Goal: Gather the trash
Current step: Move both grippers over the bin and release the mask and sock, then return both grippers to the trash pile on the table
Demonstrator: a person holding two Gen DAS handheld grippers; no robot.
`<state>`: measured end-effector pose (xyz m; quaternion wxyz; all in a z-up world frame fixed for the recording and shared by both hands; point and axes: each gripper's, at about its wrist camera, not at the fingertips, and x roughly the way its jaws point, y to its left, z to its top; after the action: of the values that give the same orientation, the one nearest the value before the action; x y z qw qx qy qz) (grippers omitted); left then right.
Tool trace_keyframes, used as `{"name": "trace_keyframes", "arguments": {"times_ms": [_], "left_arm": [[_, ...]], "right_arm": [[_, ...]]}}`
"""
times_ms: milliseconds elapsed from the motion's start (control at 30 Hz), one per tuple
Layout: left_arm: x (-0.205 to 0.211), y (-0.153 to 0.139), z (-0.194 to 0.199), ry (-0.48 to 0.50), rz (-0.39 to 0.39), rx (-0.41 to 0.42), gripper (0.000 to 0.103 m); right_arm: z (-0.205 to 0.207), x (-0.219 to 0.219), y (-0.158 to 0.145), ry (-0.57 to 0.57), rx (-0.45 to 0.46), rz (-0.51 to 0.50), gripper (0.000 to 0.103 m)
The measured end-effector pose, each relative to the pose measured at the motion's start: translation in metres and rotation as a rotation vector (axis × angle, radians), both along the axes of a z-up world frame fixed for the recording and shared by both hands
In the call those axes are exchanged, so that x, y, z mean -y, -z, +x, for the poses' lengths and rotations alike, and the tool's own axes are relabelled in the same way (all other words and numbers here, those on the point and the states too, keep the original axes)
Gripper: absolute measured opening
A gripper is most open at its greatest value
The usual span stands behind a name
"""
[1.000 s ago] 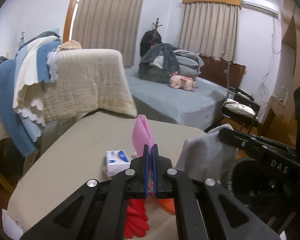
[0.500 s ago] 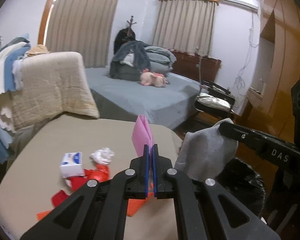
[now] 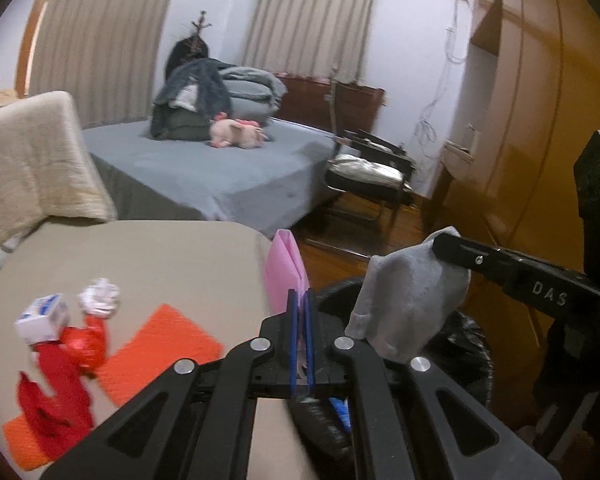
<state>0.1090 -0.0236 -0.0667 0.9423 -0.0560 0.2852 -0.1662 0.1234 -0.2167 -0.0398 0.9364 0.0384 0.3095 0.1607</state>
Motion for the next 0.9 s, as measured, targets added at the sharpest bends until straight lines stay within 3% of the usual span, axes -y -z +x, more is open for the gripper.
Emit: {"name": "trace_keyframes", "arguments": {"times_ms": [333, 567, 600, 667, 700, 833, 900], "left_arm": [[0.068, 0.025, 0.016, 0.139, -0.006, -0.037, 0.003], [0.094, 0.039, 0.025, 0.188, -0.002, -0.064, 0.003], [0.094, 0.04, 0.027, 0.19, -0.003, -0.07, 0.006], [0.093, 0.044, 0.029, 0.195, -0.01, -0.088, 0.026], [0.092, 0.045, 0.03, 0.191, -0.008, -0.093, 0.042], [0.085, 0.051, 0.027, 0.18, 0.004, -0.107, 0.05], [0.079, 0.052, 0.024, 0.164, 0.014, -0.104, 0.054]], "right_arm": [[-0.002, 0.052, 0.039, 0.11, -0.087, -0.043, 0.004], [0.0, 0.074, 0.057, 0.142, -0.127, -0.054, 0.008], [0.0, 0.075, 0.061, 0.151, -0.142, -0.067, 0.012], [0.001, 0.081, 0.067, 0.165, -0.173, -0.071, 0.025], [0.001, 0.084, 0.071, 0.177, -0.196, -0.072, 0.035], [-0.005, 0.093, 0.082, 0.212, -0.235, -0.077, 0.047], [-0.008, 0.092, 0.082, 0.227, -0.225, -0.071, 0.065]]}}
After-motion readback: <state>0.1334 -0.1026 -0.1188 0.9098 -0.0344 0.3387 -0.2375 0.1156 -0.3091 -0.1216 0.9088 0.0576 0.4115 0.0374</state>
